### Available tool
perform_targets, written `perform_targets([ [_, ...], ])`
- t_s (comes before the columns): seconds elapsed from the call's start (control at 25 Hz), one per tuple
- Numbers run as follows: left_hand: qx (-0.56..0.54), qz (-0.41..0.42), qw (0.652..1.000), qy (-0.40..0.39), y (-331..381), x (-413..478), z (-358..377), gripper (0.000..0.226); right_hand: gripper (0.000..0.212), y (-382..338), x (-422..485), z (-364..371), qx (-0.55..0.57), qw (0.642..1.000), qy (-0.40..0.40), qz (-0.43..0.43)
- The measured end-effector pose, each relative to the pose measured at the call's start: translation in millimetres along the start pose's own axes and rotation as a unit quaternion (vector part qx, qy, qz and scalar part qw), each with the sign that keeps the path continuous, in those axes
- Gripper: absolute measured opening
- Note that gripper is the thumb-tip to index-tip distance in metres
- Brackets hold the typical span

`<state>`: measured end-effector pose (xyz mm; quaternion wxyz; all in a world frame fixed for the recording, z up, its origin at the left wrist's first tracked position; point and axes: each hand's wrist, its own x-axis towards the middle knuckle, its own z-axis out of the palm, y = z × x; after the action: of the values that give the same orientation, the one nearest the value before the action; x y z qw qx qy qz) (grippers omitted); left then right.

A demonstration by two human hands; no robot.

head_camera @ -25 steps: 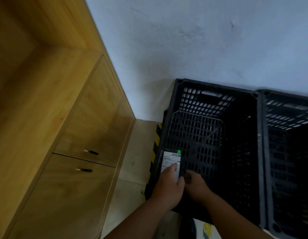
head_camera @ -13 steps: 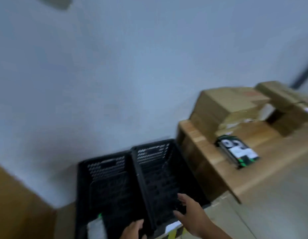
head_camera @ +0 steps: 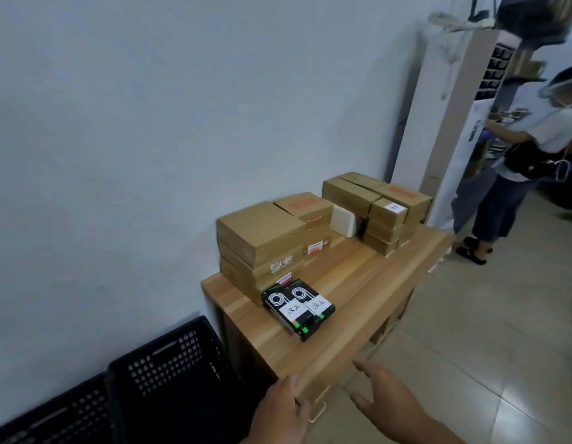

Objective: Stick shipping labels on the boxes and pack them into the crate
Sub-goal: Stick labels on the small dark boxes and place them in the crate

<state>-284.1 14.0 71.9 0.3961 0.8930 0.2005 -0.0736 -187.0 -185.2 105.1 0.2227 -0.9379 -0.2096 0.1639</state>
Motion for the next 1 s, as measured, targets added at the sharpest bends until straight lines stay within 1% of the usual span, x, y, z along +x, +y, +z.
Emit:
perform_targets([
  [0.08,0.02,0.009,0.999,0.025,22,31,11,0.056,0.068,23,33,-16,0.002,1.0,-0.01,-0.002],
  [0.2,0.035,0.003,0.997,0.073,28,90,12,0.057,0.068,37,94,-26,0.012,0.999,-0.014,-0.028],
  [0.32,0.007,-0.034,0.992,0.119,26,155,3,0.047,0.066,46,161,-26,0.014,0.998,-0.022,-0.051],
  [0.44,-0.007,-0.079,0.986,0.149,21,200,-1,0.042,0.061,47,218,-24,0.016,0.996,-0.049,-0.072],
  [0.56,0.038,-0.112,0.977,0.175,19,225,-3,0.043,0.054,37,267,-15,0.028,0.99,-0.084,-0.109],
  [0.72,0.114,-0.15,0.964,0.187,26,245,-3,0.047,0.055,26,327,-2,0.013,0.978,-0.12,-0.167],
  [0.84,0.125,-0.192,0.955,0.189,29,258,3,0.05,0.054,23,359,9,0.005,0.966,-0.155,-0.207],
  [1.0,0.08,-0.233,0.946,0.211,29,276,13,0.054,0.06,26,388,25,0.004,0.956,-0.195,-0.219],
])
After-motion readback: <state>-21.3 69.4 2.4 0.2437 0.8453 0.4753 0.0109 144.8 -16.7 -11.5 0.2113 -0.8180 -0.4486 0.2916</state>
